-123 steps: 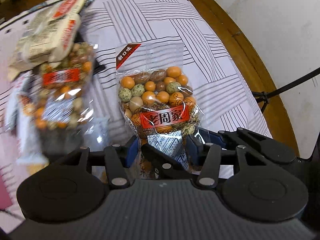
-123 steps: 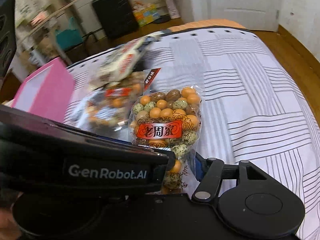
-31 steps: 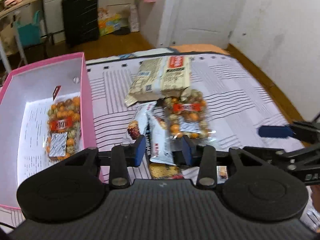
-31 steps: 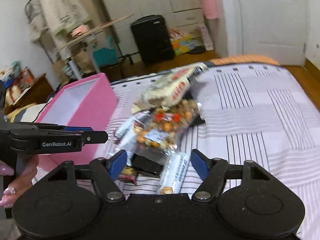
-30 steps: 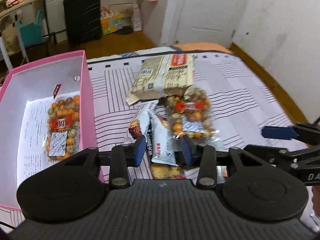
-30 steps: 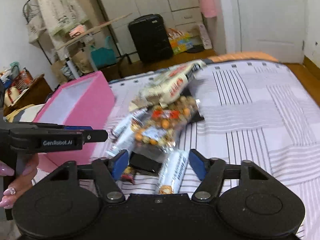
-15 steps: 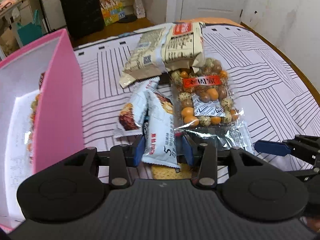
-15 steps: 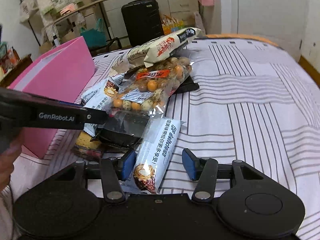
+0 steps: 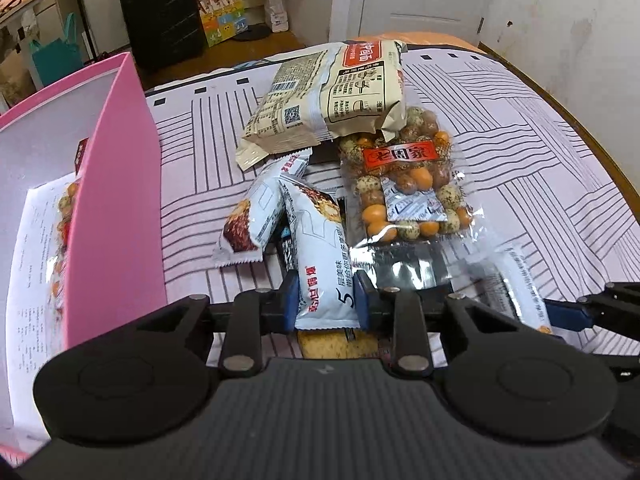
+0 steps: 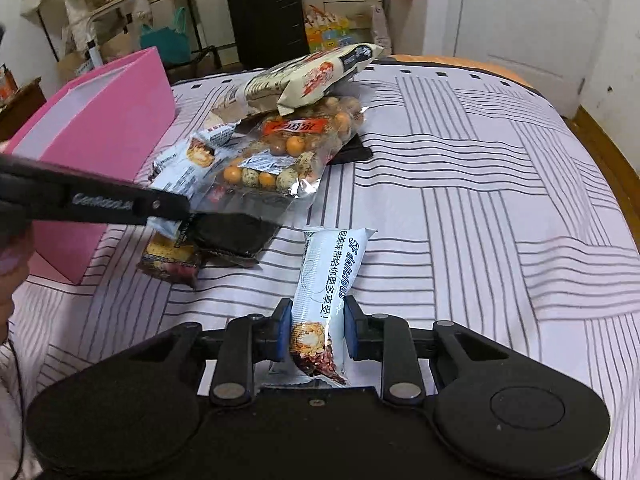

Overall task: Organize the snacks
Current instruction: 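Carry both white bars into the pink box and open both tools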

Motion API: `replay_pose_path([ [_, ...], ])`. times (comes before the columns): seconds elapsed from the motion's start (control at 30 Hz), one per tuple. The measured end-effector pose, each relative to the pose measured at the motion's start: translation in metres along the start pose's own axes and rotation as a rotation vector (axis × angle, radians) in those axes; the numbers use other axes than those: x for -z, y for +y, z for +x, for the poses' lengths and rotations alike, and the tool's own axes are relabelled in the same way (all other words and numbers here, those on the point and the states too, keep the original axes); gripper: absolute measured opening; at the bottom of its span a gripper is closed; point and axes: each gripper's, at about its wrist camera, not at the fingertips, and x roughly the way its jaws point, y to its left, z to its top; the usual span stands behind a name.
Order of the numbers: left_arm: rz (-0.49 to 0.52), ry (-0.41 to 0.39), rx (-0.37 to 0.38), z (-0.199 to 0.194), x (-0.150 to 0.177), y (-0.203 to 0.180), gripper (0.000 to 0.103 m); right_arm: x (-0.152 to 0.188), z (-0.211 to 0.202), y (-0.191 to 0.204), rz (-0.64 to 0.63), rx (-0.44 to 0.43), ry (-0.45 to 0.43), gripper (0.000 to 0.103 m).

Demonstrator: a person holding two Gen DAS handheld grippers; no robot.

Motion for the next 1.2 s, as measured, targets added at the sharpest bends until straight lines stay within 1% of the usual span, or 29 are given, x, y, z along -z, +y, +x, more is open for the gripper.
replay_pose_path([
  [0.17,-0.019,-0.005,0.021,-0.025,0.007,0.000,0.027,-0.003,-0.023,-0.001,0.029,-0.045,0.005,0.030],
  [0.33,-0.057,-0.014,0.072,-0.054,0.012,-0.002,0.027,-0.008,-0.037,0.004,0.042,-0.103,0.048,0.030],
  [0.47,-0.049,-0.023,0.080,-0.078,0.017,-0.006,0.027,-0.016,-0.052,0.009,0.004,-0.171,0.070,0.030],
  [0.67,-0.027,-0.026,0.093,-0.122,0.018,0.001,0.027,-0.034,-0.084,0.031,-0.117,-0.206,0.049,0.030],
  [0.8,-0.027,-0.031,0.064,-0.150,0.019,0.012,0.027,-0.049,-0.100,0.048,-0.170,-0.270,0.042,0.030],
  [0.9,-0.033,-0.053,0.034,-0.169,0.020,0.025,0.027,-0.060,-0.108,0.067,-0.214,-0.323,0.031,0.030],
  [1.07,-0.100,-0.089,-0.007,-0.195,0.019,0.060,0.027,-0.082,-0.117,0.107,-0.315,-0.389,0.012,0.030],
  [1.13,-0.128,-0.102,-0.012,-0.204,0.018,0.076,0.027,-0.094,-0.117,0.124,-0.357,-0.409,0.006,0.030],
  [1.2,-0.152,-0.120,-0.020,-0.210,0.016,0.091,0.027,-0.111,-0.116,0.144,-0.407,-0.427,-0.022,0.030],
])
